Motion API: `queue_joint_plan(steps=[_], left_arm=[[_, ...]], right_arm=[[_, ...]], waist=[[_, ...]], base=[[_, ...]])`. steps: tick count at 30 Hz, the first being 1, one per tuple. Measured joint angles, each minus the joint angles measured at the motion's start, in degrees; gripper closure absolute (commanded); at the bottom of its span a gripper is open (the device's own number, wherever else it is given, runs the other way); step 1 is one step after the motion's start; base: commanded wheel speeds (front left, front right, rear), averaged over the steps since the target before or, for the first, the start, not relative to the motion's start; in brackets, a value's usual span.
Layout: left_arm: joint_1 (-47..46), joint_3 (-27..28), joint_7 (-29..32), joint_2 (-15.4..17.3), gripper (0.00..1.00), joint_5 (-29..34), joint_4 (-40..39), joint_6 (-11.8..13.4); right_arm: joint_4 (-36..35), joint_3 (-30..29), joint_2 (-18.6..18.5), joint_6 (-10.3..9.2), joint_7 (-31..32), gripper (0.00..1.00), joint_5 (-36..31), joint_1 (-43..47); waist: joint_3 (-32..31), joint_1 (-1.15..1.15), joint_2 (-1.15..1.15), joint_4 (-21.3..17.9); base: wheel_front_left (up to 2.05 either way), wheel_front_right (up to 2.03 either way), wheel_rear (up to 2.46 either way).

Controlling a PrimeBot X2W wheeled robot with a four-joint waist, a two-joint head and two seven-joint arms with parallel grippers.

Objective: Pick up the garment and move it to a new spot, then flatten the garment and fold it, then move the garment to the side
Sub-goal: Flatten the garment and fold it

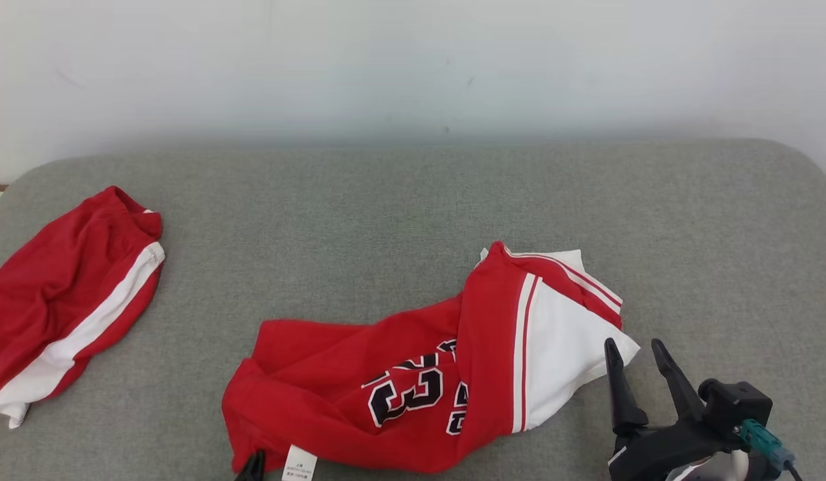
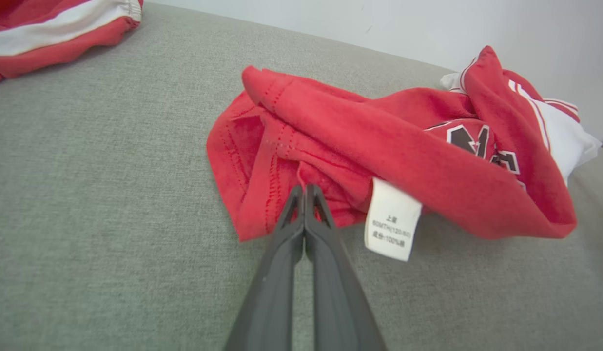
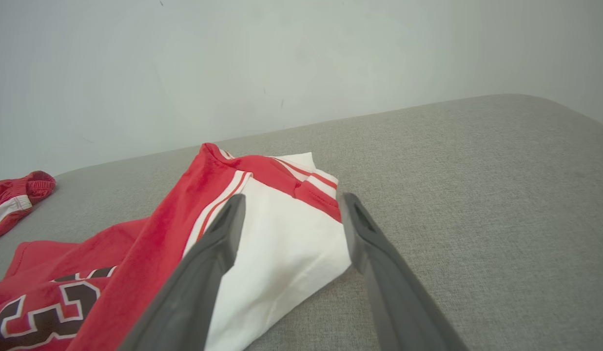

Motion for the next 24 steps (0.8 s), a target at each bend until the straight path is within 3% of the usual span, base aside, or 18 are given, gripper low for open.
queue_joint_plan(steps=[1,2,3,12,24], left_arm=[[0.0,0.0,-0.1,-0.1,0.83,0.0,0.4,0.0],[0.0,0.0,-0.3,-0.2,0.52,-0.1,0.8,-0.2],[0.0,-0.1,-0.6,-0.4,0.0,-0.1,1.1,-0.3],[0.0,2.8,-2.2,-0.7,0.0,2.0,-0.9,1.8],[3.9,11.7,-2.4,-3.5,0.0,8.1,-13.3,5.2]], right_arm=[[0.1,0.0,0.0,0.0,0.0,0.0,0.0,0.0],[0.1,0.1,-0.1,0.0,0.2,0.0,0.0,0.0],[0.1,0.1,-0.1,0.0,0.2,0.0,0.0,0.1],[-0.1,0.2,-0.7,0.0,0.8,0.0,0.1,0.5],[-0.7,-1.6,-0.9,0.0,1.8,0.0,0.2,1.3]], waist=[[-0.2,0.0,0.0,0.1],[-0.3,0.0,0.0,0.2],[-0.5,0.0,0.0,0.2],[-1.6,0.0,0.0,0.5],[-1.5,0.0,0.0,0.4]], base=[[0.0,0.0,0.0],[0.0,0.0,0.0],[0.0,0.0,0.0],[0.0,0.0,0.0],[0.0,0.0,0.0]])
